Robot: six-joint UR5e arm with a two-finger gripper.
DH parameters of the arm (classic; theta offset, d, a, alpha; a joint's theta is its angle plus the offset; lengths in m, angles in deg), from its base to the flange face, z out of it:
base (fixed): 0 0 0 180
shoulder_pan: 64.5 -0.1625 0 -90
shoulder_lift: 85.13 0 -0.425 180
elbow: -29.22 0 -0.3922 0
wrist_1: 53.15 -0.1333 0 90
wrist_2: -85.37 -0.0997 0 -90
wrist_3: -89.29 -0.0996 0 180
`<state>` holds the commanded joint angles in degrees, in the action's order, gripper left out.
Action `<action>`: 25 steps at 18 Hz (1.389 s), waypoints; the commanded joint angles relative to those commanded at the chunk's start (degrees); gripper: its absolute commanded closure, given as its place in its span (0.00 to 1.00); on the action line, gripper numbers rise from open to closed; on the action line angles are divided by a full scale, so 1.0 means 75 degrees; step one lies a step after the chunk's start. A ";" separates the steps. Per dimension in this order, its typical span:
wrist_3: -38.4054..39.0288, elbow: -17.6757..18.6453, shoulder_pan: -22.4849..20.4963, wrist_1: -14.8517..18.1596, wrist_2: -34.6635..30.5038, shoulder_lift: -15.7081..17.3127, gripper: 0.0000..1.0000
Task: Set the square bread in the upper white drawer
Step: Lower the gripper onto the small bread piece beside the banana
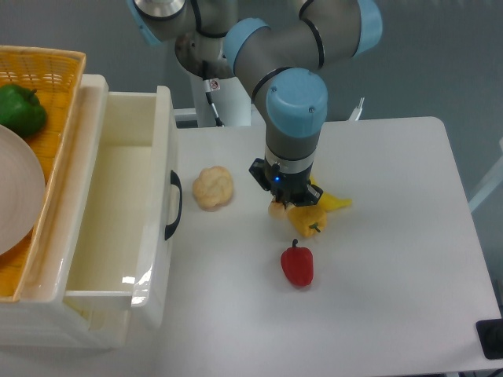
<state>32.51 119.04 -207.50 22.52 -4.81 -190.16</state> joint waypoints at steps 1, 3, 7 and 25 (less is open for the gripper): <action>0.0000 0.0012 0.0000 0.0000 0.0000 0.0000 1.00; 0.0000 0.0000 0.0000 0.0000 0.0012 0.0000 1.00; 0.0012 -0.0035 -0.0047 0.0000 0.0117 0.0012 1.00; 0.0117 -0.0129 -0.0340 0.0223 0.0574 0.0550 1.00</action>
<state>33.39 118.08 -210.05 24.19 -0.50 -186.04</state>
